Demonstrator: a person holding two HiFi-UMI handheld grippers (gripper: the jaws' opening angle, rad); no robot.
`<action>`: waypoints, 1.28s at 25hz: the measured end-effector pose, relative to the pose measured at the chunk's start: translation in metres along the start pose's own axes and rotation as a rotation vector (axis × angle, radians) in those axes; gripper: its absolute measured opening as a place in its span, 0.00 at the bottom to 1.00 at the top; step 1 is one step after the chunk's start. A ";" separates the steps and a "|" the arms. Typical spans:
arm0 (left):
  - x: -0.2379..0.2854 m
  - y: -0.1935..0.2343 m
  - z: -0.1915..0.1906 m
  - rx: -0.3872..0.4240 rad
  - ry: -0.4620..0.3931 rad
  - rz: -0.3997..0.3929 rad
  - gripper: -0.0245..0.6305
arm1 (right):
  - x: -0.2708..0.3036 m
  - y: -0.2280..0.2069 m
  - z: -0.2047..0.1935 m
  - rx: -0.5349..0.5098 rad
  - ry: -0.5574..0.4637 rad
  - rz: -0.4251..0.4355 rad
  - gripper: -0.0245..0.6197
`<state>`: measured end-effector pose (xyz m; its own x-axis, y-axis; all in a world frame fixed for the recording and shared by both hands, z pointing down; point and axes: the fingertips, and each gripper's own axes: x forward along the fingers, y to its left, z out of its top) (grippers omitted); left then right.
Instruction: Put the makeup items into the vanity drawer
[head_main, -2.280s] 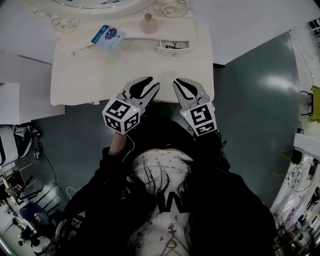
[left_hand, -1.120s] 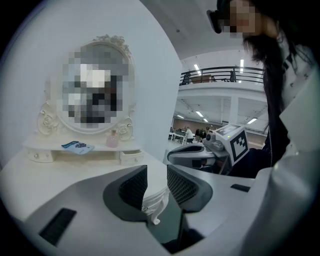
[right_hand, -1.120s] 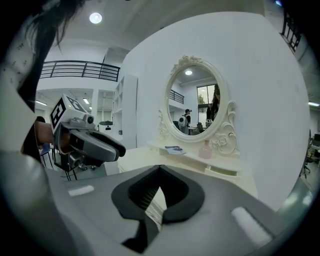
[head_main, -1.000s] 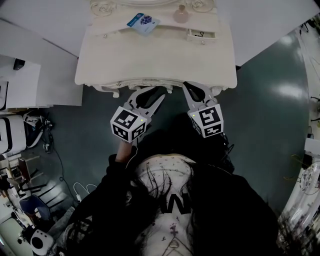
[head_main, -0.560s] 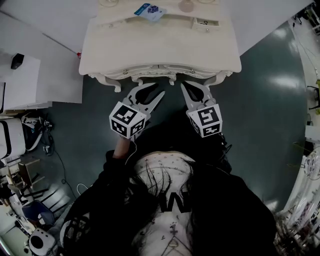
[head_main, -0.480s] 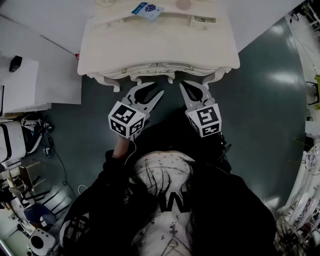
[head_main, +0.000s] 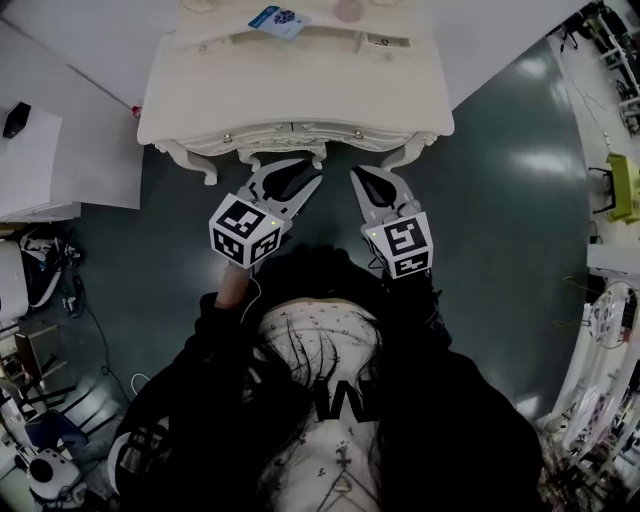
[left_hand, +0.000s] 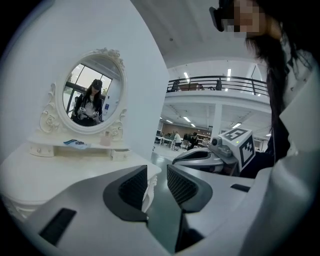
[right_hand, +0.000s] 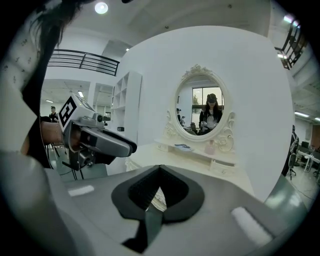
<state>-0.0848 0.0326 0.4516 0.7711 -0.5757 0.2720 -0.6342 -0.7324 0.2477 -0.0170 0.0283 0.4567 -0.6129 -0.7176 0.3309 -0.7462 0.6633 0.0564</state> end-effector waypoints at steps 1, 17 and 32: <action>0.002 -0.003 0.003 -0.003 -0.006 0.001 0.22 | -0.003 -0.002 0.000 -0.004 0.004 0.000 0.05; 0.022 -0.058 0.007 0.023 0.010 -0.010 0.22 | -0.042 -0.022 -0.011 0.007 0.015 0.012 0.05; 0.015 -0.062 0.004 0.024 0.001 0.012 0.22 | -0.047 -0.018 -0.014 -0.001 0.009 0.018 0.05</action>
<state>-0.0337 0.0679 0.4365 0.7632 -0.5846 0.2754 -0.6421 -0.7340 0.2215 0.0290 0.0524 0.4532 -0.6239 -0.7037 0.3401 -0.7348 0.6763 0.0514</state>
